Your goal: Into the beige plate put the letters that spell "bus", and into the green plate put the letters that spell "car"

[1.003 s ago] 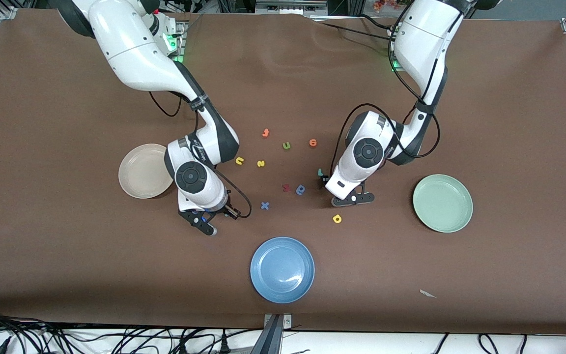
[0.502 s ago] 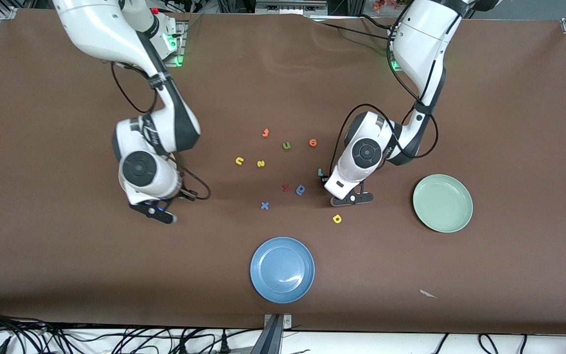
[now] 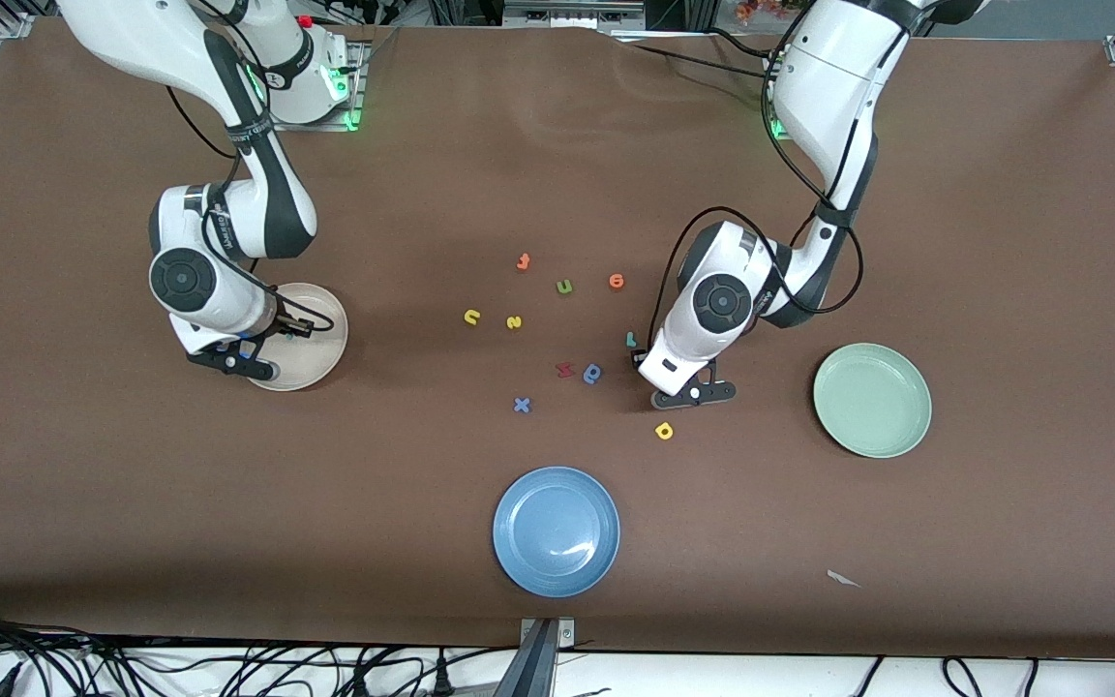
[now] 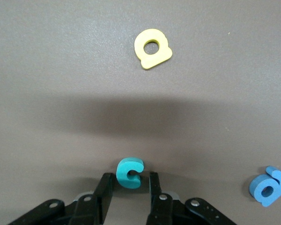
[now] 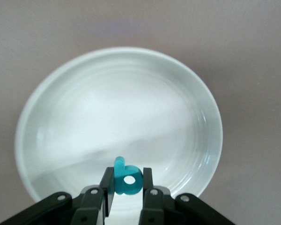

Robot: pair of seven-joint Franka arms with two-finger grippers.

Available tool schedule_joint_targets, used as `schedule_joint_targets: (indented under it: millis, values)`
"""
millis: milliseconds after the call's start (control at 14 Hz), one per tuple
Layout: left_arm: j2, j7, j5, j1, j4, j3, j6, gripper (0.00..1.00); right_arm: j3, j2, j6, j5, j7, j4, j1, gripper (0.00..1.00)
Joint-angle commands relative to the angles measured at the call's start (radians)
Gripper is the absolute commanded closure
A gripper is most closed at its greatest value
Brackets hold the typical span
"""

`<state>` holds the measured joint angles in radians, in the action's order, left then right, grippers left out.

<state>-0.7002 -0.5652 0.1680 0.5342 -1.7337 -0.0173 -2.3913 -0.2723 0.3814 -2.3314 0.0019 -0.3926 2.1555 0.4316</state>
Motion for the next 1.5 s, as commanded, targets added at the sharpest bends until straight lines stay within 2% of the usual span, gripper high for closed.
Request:
schedule_joint_targets:
  millis: [0, 72, 143, 215, 287, 430, 645, 932, 1003, 1147, 1218, 1290, 1362, 1433]
  values:
    - [-0.032, -0.01, 0.007, 0.017, 0.034, -0.015, -0.005, 0.67, -0.001, -0.029, -0.042, 0.009, 0.02, 0.06, 0.007, 0.41]
    - [-0.033, -0.01, 0.007, 0.015, 0.034, -0.016, -0.005, 0.69, -0.001, -0.029, -0.042, 0.009, 0.018, 0.054, 0.006, 0.16]
    - [-0.033, -0.01, 0.007, 0.015, 0.034, -0.016, -0.006, 0.72, 0.001, -0.038, -0.039, 0.009, 0.017, 0.049, 0.007, 0.01]
    - [-0.035, -0.01, 0.005, 0.015, 0.034, -0.016, -0.005, 0.74, 0.007, -0.053, -0.031, 0.009, 0.008, 0.041, 0.009, 0.0]
    - [-0.035, -0.01, 0.004, 0.015, 0.034, -0.018, -0.005, 0.8, 0.008, -0.058, -0.01, 0.009, -0.006, 0.008, 0.019, 0.0]
    - [-0.032, -0.012, -0.015, 0.01, 0.033, -0.016, 0.0, 0.86, 0.074, -0.053, 0.061, 0.01, -0.125, -0.069, 0.022, 0.01]
    - [0.027, -0.001, -0.016, -0.005, 0.039, -0.026, 0.114, 0.89, 0.183, -0.035, 0.049, 0.015, -0.424, -0.114, 0.033, 0.01]
    - [0.1, 0.045, -0.08, -0.083, 0.046, -0.032, 0.254, 0.9, 0.266, 0.029, 0.034, 0.016, -0.714, -0.187, 0.09, 0.02]
    - [0.12, 0.091, -0.105, -0.118, 0.045, -0.03, 0.311, 0.9, 0.274, 0.048, 0.03, 0.017, -0.727, -0.201, 0.102, 0.1]
    - [0.157, 0.189, -0.137, -0.195, 0.037, -0.03, 0.395, 0.9, 0.323, 0.086, -0.015, 0.023, -0.726, -0.21, 0.124, 0.13]
    - [0.163, 0.244, -0.156, -0.248, 0.036, -0.03, 0.424, 0.9, 0.34, 0.103, -0.055, 0.023, -0.721, -0.209, 0.124, 0.2]
    - [0.163, 0.311, -0.168, -0.3, 0.037, -0.03, 0.441, 0.89, 0.355, 0.12, -0.08, 0.023, -0.721, -0.209, 0.124, 0.31]
    - [0.159, 0.386, -0.177, -0.351, 0.037, -0.03, 0.443, 0.88, 0.363, 0.135, -0.106, 0.023, -0.721, -0.209, 0.124, 0.35]
    - [0.154, 0.439, -0.179, -0.391, 0.037, -0.03, 0.443, 0.88, 0.364, 0.151, -0.127, 0.021, -0.721, -0.206, 0.125, 0.35]
